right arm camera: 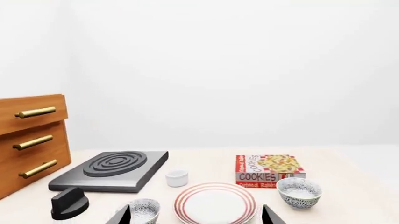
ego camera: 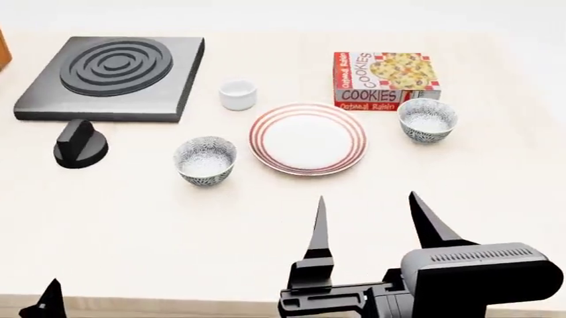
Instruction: Pick the akita bowl next to the plate and place it on the plate.
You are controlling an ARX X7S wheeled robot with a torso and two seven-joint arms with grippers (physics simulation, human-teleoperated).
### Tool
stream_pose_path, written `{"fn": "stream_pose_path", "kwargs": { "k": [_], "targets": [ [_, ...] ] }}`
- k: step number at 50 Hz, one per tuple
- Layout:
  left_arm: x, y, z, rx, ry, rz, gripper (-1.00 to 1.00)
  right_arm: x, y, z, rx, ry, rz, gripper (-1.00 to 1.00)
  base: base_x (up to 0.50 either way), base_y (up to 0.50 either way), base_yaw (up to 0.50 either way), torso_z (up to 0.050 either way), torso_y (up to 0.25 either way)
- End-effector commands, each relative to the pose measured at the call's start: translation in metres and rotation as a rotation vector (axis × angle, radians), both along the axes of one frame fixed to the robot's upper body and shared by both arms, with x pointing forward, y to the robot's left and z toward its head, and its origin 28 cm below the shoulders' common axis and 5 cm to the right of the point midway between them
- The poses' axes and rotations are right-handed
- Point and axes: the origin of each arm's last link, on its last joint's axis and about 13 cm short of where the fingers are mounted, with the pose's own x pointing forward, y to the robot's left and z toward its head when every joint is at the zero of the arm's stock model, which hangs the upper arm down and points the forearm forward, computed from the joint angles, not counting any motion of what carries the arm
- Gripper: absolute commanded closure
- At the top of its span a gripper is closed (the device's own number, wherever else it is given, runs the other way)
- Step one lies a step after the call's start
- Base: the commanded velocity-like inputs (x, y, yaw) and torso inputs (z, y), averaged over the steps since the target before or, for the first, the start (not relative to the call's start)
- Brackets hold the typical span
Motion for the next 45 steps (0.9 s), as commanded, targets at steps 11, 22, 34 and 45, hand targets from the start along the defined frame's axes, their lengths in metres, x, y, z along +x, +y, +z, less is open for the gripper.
{"fn": "stream_pose_path", "kwargs": {
  "k": [11,22,34,45],
  "targets": [
    [-0.0002,-0.0004,0.0003,0.000,-0.002,-0.001,-1.00,0.0002,-0.0011,-0.0007,-0.011,0.005,-0.005,-1.00,0.00,-0.50,0.00,0.000,0.000],
    [0.0000,-0.0003,0.0008,0.000,-0.002,-0.002,-1.00,0.0008,-0.0015,-0.0014,-0.006,-0.005,-0.018,-1.00,0.00,-0.38,0.00,0.000,0.000],
    [0.0000,-0.0003,0.0001,0.002,-0.002,-0.003,-1.00,0.0007,0.0005,-0.0028,-0.031,0.009,0.014,-1.00,0.06,0.00,0.00,0.000,0.000],
    [-0.0003,-0.0005,-0.0002,0.002,-0.002,-0.003,-1.00,0.0007,0.0001,-0.0031,-0.025,0.010,0.016,-1.00,0.49,0.00,0.00,0.000,0.000]
  ]
}}
